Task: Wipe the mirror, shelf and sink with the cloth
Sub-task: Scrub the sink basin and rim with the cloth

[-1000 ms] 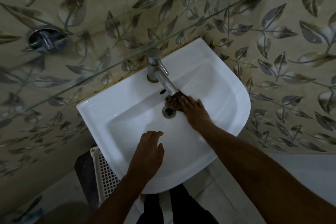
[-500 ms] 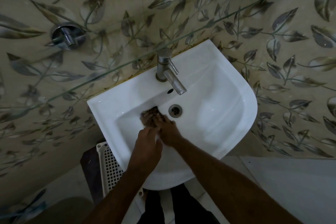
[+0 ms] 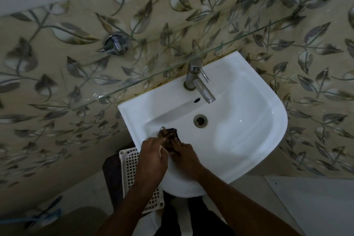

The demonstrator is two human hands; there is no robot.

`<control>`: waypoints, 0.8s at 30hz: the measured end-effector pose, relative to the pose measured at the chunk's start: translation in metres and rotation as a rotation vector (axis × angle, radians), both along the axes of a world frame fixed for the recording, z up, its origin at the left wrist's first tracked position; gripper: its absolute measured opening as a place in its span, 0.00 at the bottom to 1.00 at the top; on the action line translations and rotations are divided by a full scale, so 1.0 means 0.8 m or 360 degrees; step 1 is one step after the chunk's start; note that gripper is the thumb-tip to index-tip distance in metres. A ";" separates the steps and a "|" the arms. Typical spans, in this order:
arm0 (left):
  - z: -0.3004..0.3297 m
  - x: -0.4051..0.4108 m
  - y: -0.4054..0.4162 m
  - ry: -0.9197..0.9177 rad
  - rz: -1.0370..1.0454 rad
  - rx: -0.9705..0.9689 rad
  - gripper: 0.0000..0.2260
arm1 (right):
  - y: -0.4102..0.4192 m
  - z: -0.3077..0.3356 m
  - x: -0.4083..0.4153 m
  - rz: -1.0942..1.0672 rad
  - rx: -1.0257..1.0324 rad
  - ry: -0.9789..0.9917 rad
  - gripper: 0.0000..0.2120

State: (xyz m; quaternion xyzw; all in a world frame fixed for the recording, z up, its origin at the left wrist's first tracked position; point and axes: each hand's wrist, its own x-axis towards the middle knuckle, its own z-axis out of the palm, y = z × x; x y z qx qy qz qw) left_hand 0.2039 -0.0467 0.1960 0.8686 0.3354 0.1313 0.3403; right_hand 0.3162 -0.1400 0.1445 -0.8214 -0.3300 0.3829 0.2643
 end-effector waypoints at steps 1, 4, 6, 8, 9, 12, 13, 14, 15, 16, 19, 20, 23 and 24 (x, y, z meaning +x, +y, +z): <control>-0.004 -0.002 0.003 -0.0011 0.0017 -0.0008 0.12 | 0.009 0.016 -0.008 -0.0027 0.0040 0.0078 0.23; -0.003 -0.008 0.013 -0.0153 0.0089 -0.0006 0.09 | 0.031 0.050 -0.031 -0.0059 0.0134 0.0210 0.16; -0.005 -0.012 0.018 -0.0220 0.0185 0.0017 0.10 | 0.033 0.058 -0.044 -0.0079 0.0185 0.0254 0.16; -0.010 -0.017 0.020 -0.0250 0.0274 0.0026 0.12 | 0.022 0.059 -0.052 -0.0011 0.0216 0.0205 0.17; -0.015 -0.020 0.021 -0.0253 0.0286 0.0008 0.12 | 0.013 0.055 -0.052 0.0031 0.0198 0.0162 0.18; -0.015 -0.031 0.018 -0.0158 0.0296 -0.0058 0.18 | -0.012 0.046 -0.042 0.0060 0.0052 0.0085 0.16; -0.013 -0.035 0.017 -0.0123 0.0278 -0.0057 0.19 | -0.015 0.044 -0.040 0.0064 0.0011 0.0070 0.16; -0.006 -0.038 0.016 -0.0099 0.0268 -0.0035 0.20 | -0.015 0.047 -0.042 0.0086 -0.0008 0.0060 0.16; 0.001 -0.042 0.016 -0.0108 0.0256 -0.0010 0.20 | -0.012 0.049 -0.045 0.0111 -0.0010 0.0026 0.15; 0.006 -0.045 0.018 -0.0106 0.0260 -0.0003 0.20 | -0.006 0.054 -0.051 0.0135 0.0010 -0.0034 0.14; 0.009 -0.055 0.030 -0.0051 0.0298 -0.0003 0.21 | 0.024 0.072 -0.070 -0.0004 0.0207 -0.0148 0.17; 0.009 -0.057 0.034 -0.0025 0.0304 -0.0011 0.21 | 0.035 0.070 -0.075 -0.0072 0.0284 -0.0165 0.20; 0.012 -0.060 0.041 -0.0035 0.0305 -0.0009 0.16 | 0.065 0.057 -0.076 -0.0138 0.0382 -0.0232 0.28; 0.013 -0.060 0.043 -0.0057 0.0305 0.0008 0.14 | 0.068 0.051 -0.077 -0.0140 0.0366 -0.0232 0.28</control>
